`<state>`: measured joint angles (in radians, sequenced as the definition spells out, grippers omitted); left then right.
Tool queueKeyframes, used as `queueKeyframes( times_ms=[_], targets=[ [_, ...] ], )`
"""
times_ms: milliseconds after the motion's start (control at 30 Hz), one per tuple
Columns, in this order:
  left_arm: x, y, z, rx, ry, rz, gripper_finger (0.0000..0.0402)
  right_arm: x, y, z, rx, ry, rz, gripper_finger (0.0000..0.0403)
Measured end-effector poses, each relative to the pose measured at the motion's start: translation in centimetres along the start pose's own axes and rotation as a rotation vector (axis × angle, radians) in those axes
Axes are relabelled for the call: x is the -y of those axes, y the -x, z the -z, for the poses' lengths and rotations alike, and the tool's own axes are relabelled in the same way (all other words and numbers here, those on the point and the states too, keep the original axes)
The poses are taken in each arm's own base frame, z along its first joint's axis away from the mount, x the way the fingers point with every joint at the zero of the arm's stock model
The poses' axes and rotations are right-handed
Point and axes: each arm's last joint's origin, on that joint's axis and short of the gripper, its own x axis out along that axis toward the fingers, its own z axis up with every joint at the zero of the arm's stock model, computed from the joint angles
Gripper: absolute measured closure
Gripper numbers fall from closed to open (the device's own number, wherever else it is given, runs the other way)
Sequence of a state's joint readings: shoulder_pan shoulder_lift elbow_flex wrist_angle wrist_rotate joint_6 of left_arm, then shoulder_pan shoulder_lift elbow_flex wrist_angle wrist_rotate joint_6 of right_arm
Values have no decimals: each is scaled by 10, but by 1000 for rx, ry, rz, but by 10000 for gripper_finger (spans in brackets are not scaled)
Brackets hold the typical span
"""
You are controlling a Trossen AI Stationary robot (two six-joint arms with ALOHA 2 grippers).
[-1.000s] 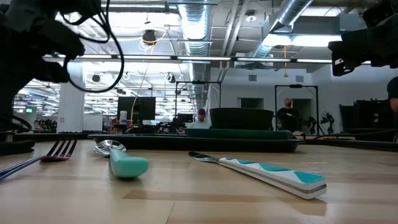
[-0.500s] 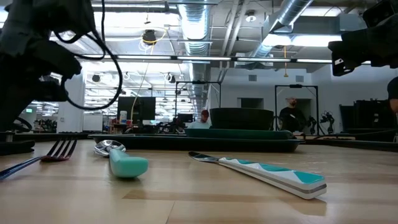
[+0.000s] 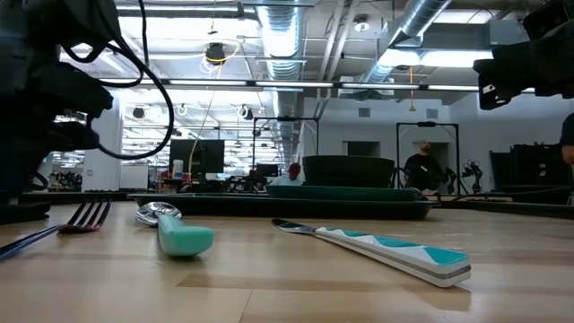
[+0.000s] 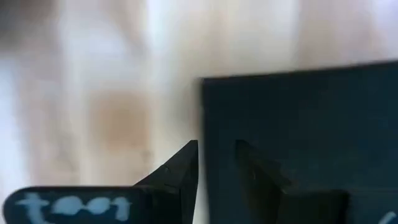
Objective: Set up tray
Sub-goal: Put the black napkin on the black tray to the left of the green plate
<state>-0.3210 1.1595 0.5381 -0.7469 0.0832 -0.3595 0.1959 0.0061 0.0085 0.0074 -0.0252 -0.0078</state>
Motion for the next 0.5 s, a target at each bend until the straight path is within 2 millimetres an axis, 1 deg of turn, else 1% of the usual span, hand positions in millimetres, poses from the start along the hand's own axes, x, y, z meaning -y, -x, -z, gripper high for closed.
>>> queueKeyframes(
  times_ms=[67, 133, 367, 500],
  targets=[
    [-2, 0, 0, 17, 5, -58, 310, 0, 0, 0, 0, 0, 0, 285],
    [-2, 0, -1, 26, 20, -67, 310, 0, 0, 0, 0, 0, 0, 285],
    [1, -1, -1, -2, 28, 17, 310, 0, 0, 0, 0, 0, 0, 285],
    [1, -1, -1, -1, 23, 25, 310, 0, 0, 0, 0, 0, 0, 285]
  ],
)
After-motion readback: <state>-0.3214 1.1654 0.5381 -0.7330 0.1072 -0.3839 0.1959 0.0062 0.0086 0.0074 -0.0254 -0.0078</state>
